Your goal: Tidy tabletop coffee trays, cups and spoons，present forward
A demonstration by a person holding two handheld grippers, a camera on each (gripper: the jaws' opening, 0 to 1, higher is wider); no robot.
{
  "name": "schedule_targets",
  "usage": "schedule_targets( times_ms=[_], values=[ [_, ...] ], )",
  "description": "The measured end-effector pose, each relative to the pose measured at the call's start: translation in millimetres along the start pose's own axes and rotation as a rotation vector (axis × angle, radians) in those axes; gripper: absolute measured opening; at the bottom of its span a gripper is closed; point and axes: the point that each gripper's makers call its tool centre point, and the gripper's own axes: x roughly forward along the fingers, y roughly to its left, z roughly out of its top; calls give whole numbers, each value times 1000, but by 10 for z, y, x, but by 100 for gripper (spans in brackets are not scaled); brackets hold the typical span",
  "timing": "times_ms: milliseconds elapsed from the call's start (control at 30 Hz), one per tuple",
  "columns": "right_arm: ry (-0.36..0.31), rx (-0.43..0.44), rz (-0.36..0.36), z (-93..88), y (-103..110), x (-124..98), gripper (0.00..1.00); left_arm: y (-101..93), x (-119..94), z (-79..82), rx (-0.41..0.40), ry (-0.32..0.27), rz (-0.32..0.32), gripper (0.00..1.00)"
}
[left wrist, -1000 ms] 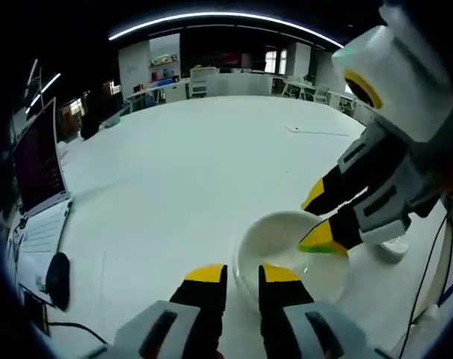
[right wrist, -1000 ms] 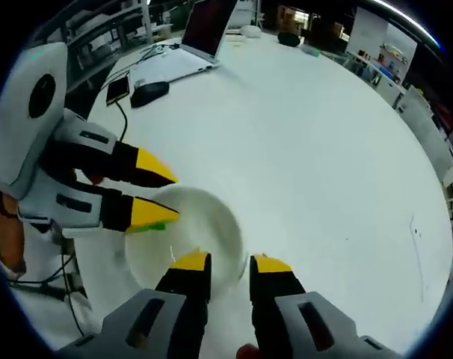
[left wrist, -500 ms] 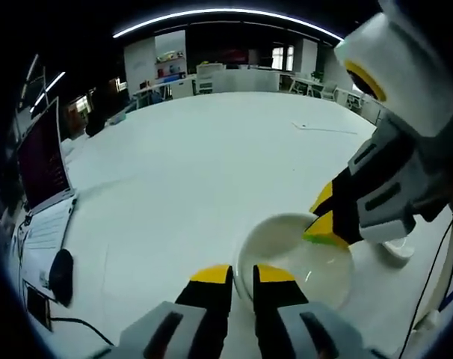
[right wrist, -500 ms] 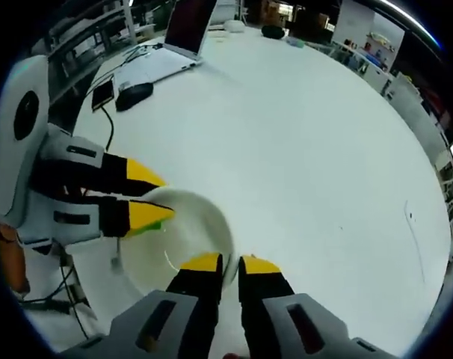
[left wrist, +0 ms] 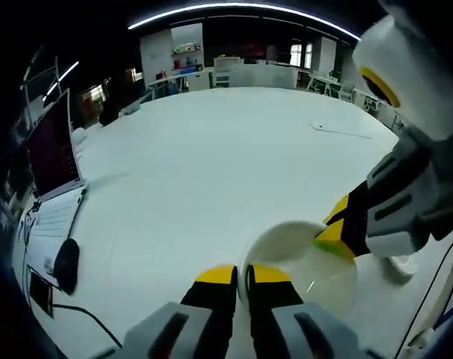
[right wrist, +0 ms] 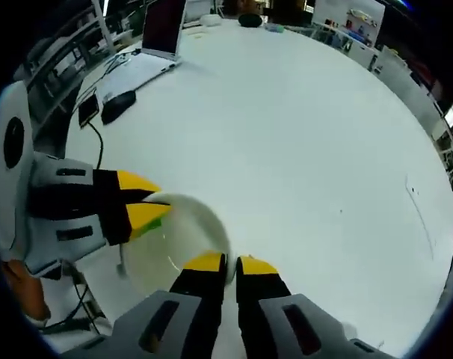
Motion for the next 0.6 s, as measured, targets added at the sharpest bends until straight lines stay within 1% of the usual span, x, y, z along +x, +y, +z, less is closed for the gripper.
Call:
schedule_targets(
  times_ms=[67,233,267,367,600],
  values=[
    [7,5,0,44,-33,-6,6,-26,-13,4,2,1,-2,7],
    [31,4,-22,-7,-29,-59,5,-65,-37,18,7,18,-2,7],
    [36,3,-24,-17,-30,-72,5,-74,-49,19,-1,21,-9,7],
    [32,16,-22,-28,-47,-121,5,-99,-75,35,-11,13,-16,7],
    [37,26,-36,-83,-118,-249,5,-185,-60,173,-2,-3,-36,7]
  ],
)
